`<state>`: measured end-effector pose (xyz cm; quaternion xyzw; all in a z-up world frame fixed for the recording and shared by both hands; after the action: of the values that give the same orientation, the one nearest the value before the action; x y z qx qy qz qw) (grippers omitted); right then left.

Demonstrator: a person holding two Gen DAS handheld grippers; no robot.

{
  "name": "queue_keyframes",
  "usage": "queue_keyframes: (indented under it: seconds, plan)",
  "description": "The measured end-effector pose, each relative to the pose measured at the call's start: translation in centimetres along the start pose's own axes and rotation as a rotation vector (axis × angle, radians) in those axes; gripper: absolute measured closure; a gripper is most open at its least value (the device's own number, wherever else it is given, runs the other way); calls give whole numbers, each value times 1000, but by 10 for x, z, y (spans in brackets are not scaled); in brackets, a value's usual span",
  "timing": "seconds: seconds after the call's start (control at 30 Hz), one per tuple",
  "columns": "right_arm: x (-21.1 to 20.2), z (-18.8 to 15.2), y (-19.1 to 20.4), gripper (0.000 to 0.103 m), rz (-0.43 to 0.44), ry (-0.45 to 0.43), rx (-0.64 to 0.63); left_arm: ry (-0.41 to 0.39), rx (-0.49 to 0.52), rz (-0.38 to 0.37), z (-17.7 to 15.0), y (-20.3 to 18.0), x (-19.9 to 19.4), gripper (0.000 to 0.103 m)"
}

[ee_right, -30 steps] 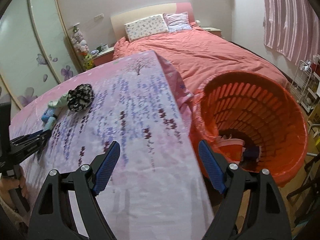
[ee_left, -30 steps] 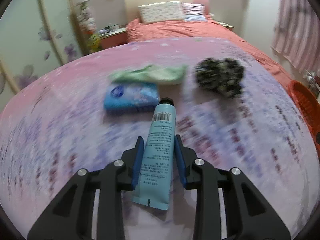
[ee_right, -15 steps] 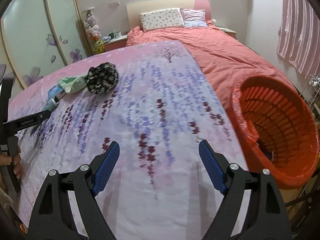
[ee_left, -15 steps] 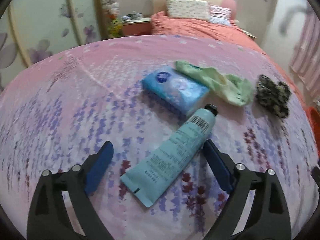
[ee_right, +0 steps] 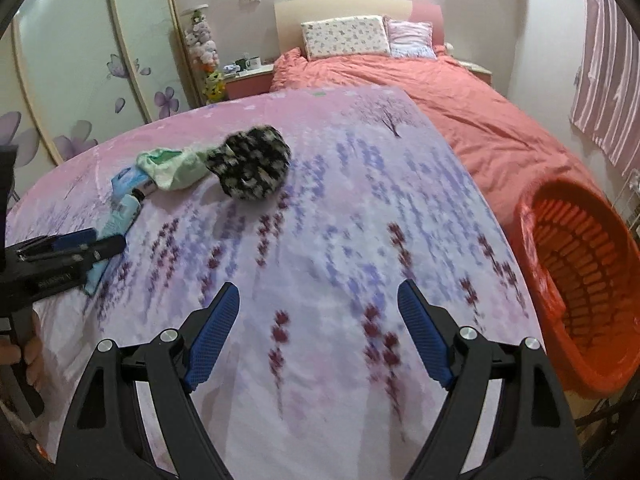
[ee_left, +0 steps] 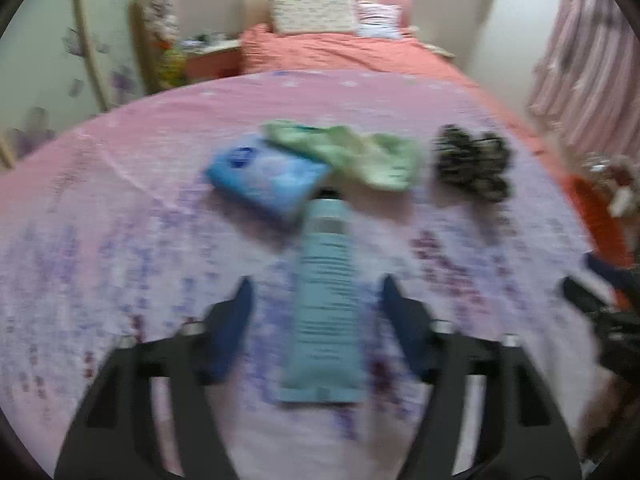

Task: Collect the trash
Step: 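Grasp the black floral scrunchie with the right tool while the left tool hovers over the blue tube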

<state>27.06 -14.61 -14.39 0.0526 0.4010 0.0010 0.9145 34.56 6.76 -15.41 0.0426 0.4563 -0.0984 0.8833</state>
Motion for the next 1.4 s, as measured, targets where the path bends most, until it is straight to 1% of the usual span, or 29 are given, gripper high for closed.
queue_keyframes:
  seconds: [0.03, 0.07, 0.1, 0.13, 0.2, 0.23, 0.37, 0.5, 0.53, 0.57, 0.63, 0.67, 0.73, 0.87, 0.97, 1.03, 1.17, 1.3, 1.4]
  plan:
    - [1, 4, 1, 21, -2, -6, -2, -2, -8, 33, 0, 5, 2, 23]
    - [4, 8, 4, 13, -7, -12, -4, -1, -15, 50, -1, 9, 4, 16]
    - [7, 13, 5, 9, -13, -18, -4, -2, -26, 62, -1, 12, 5, 12]
    - [9, 17, 7, 8, -15, -24, -3, 3, -39, 62, -2, 15, 6, 9]
    - [15, 26, 11, 8, -9, -33, 1, 3, -46, 53, -2, 17, 5, 8]
    - [18, 30, 14, 8, -5, -36, 2, 9, -41, 51, -2, 17, 6, 4]
    - [36, 55, 23, 8, 12, -53, 26, 16, -32, 50, -2, 17, 6, 4]
    - [67, 73, 33, 9, 24, -12, 64, 17, -33, 49, 0, 17, 8, 3]
    - [74, 74, 35, 16, 19, 0, 70, 16, -34, 48, 0, 17, 8, 3]
    - [84, 76, 36, 28, 15, 24, 79, 17, -33, 48, 0, 17, 8, 3]
    - [93, 75, 36, 44, 15, 52, 83, 16, -33, 48, 0, 17, 8, 3]
    - [89, 75, 35, 63, 19, 36, 83, 16, -33, 48, 0, 17, 8, 3]
    - [83, 69, 33, 78, 6, 44, 74, 16, -33, 48, 0, 17, 8, 3]
    - [61, 42, 16, 82, -30, 57, 29, 16, -32, 48, 0, 17, 8, 3]
    - [40, 23, 0, 82, -73, 57, -2, 16, -31, 50, 0, 17, 8, 3]
    - [27, 10, -8, 82, -78, 57, -15, 17, -31, 50, 2, 18, 10, 3]
    - [20, 1, -11, 82, -49, 61, -10, 16, -31, 50, 2, 19, 11, 3]
    - [21, 3, -7, 81, -65, 62, -26, 16, -33, 51, 2, 19, 10, 3]
    - [21, 4, -5, 81, -50, 62, -12, 17, -35, 56, 2, 19, 11, 3]
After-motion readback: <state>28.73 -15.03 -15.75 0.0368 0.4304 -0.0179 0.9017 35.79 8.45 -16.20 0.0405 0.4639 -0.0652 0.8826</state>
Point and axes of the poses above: each gripper's, at about its wrist camera, not at the fingertips, and x roughly the way its jaws point, y to its left, z to its top, the point moved 7 cm from there along x, roughly the way its jaws point
